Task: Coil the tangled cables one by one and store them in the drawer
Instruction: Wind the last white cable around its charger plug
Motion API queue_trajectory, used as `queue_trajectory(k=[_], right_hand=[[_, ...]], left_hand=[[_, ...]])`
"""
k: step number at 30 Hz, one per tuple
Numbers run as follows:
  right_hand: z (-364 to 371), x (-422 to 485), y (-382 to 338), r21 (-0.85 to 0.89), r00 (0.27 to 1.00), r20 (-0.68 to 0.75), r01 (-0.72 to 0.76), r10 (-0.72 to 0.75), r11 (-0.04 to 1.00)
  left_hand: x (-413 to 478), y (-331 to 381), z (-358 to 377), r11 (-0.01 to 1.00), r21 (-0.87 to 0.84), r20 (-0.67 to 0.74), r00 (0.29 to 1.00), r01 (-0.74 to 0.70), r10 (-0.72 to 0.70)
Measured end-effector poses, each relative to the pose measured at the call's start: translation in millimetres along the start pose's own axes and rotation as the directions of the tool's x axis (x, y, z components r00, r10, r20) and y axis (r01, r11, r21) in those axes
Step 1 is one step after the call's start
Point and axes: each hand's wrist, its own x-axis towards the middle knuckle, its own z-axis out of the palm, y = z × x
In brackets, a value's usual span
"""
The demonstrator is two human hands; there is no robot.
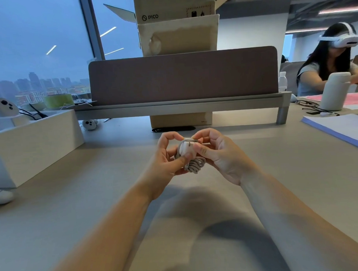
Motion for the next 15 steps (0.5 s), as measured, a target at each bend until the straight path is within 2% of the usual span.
queue_trajectory(k=[4,9,12,15], right_hand=[[0.4,-0.7,1.5,-0.039,0.999,0.02,0.036,-0.035,0.999],[5.7,0.0,5.8,-0.169,0.99,-0.047,0.124,-0.133,0.978],[4.3,0.2,5.4,-0.149,0.99,-0.08,0.105,-0.118,0.983],[4.9,0.5,4.1,-0.094,0.992,-0.118,0.028,-0.039,0.995]], left_hand=[[-0.2,-2.9,3.3,0.999,0.051,-0.003,1.0,-0.019,0.019],[2.1,-5.1,6.9,0.988,0.152,-0.033,0.999,-0.022,0.027],[2.3,-6.1,3.8,0.986,0.163,-0.009,1.0,-0.015,0.017],[1.3,-4.8,0.3,0.993,0.119,0.07,0.997,0.007,-0.015]])
